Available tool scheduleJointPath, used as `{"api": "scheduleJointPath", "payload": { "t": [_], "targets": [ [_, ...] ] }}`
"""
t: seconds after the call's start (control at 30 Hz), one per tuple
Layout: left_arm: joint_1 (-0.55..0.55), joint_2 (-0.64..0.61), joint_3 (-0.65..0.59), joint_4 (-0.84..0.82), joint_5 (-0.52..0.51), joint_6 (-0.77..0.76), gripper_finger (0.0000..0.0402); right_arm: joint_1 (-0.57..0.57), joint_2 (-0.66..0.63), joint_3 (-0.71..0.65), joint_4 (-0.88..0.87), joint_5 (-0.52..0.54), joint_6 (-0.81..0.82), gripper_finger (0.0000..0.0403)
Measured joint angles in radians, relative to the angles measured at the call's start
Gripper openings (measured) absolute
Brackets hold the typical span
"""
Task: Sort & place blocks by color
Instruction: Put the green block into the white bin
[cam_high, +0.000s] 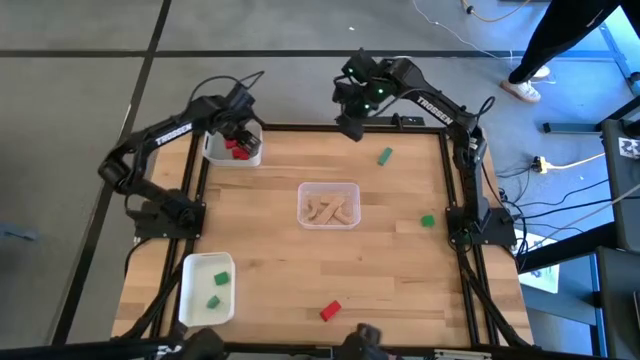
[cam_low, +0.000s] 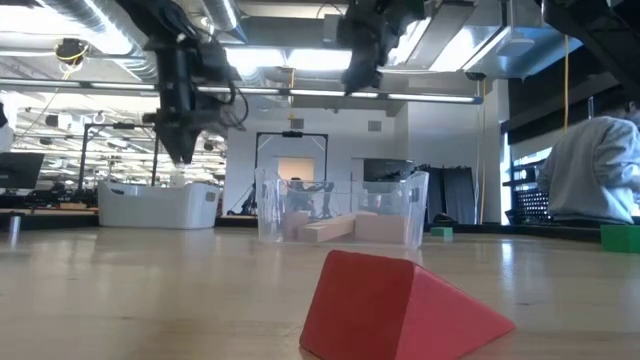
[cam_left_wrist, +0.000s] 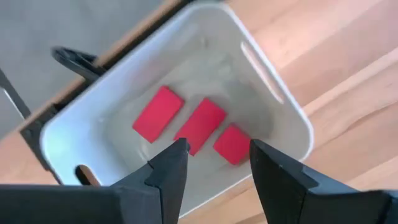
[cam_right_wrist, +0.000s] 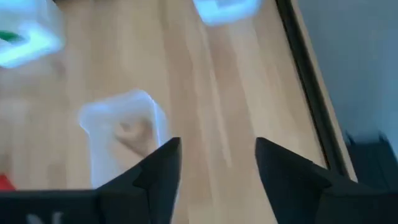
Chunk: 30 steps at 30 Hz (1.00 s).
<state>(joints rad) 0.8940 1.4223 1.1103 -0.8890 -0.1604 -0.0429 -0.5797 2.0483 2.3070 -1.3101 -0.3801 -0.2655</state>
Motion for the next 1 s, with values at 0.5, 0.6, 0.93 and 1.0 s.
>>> {"api": "scheduleJointPath", "payload": {
  "t": [0.5, 0.6, 0.93, 1.0],
  "targets": [
    [0.000, -0.189, 0.000, 0.016, -0.002, -0.064, 0.0164, -0.054, 0.001, -0.108, -0.260, 0.541, 0.858, 0.0204],
    [0.000, -0.194, 0.000, 0.016, -0.002, -0.080, 0.0164, -0.071, 0.001, -0.206, -0.233, 0.541, 0.948, 0.0204],
    [0.000, -0.193, 0.000, 0.016, -0.002, -0.082, 0.0164, -0.112, 0.004, -0.507, -0.007, 0.543, 1.187, 0.0204],
    [0.000, -0.193, 0.000, 0.016, -0.002, -0.082, 0.0164, -0.111, 0.004, -0.553, 0.018, 0.520, 1.271, 0.0204]
  ]
}}
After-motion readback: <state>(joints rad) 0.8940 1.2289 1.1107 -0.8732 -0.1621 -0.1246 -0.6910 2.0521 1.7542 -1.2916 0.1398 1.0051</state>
